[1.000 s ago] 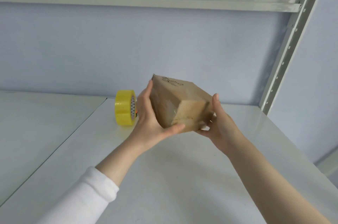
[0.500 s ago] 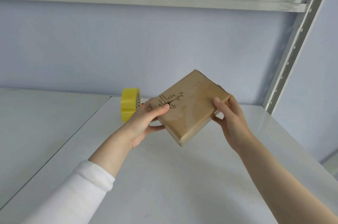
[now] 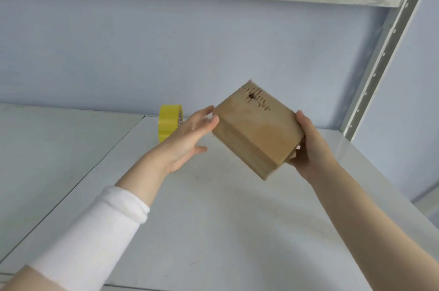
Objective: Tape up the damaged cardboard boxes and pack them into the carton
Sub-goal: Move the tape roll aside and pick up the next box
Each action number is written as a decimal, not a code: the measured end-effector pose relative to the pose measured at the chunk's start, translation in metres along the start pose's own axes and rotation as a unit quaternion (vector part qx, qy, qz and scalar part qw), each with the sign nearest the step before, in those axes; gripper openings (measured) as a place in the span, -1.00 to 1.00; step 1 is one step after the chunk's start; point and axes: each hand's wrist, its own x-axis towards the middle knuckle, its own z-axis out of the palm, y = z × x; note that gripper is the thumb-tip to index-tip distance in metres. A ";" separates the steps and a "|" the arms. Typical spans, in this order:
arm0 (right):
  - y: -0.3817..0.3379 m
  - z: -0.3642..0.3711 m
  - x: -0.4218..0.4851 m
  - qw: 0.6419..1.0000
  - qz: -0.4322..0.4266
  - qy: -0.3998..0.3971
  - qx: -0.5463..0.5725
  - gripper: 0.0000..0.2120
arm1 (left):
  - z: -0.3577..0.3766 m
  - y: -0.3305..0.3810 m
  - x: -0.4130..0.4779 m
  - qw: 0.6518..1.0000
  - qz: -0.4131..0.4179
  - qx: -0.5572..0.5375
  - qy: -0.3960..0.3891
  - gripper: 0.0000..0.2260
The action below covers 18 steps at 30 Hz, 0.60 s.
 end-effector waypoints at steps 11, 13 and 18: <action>0.046 0.028 -0.034 0.995 -0.006 -0.034 -0.095 -0.65 | 0.029 -0.023 -0.004 0.985 -0.117 -0.092 0.086 -0.69; 0.050 0.032 -0.034 0.996 0.005 -0.063 -0.069 -0.50 | 0.029 -0.029 -0.005 0.985 -0.119 -0.100 0.073 -0.65; 0.069 0.045 -0.035 0.997 0.046 -0.059 -0.016 -0.43 | 0.030 -0.036 -0.004 0.980 -0.092 -0.120 0.125 -0.51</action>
